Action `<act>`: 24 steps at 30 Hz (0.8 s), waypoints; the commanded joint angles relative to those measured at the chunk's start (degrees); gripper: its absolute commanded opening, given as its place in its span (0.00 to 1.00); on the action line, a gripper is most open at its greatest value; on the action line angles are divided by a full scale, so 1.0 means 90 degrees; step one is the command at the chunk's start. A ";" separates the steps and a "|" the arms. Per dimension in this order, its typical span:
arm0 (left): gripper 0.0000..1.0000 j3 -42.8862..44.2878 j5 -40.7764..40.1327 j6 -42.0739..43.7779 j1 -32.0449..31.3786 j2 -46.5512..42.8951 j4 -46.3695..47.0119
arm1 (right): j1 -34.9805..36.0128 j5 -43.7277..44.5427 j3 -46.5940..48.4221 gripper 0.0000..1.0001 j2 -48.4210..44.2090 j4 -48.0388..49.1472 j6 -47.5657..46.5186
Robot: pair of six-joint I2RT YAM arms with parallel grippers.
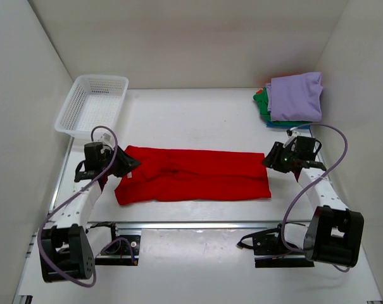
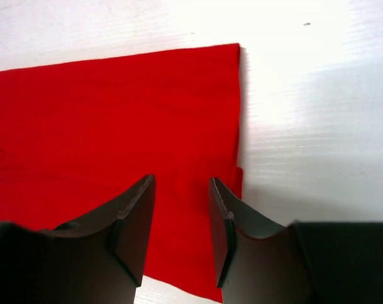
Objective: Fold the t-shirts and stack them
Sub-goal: Fold the other side of the tshirt into a rectangle, then rotate the tshirt 90 degrees
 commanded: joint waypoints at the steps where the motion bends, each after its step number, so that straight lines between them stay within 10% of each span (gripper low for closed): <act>1: 0.41 -0.0005 -0.0708 -0.0444 -0.0108 -0.0528 0.0280 | 0.0117 0.0227 0.0212 0.37 -0.0065 0.0042 0.0004; 17: 0.47 0.0277 -0.1256 -0.0407 -0.2111 0.2126 0.0124 | 0.0840 -0.0506 0.1864 0.02 0.3100 0.0072 -0.0310; 24: 0.46 0.3614 -0.1277 0.0150 -0.2120 0.5122 -0.0804 | 0.1094 0.0754 0.1729 0.00 0.3140 -0.1207 0.0598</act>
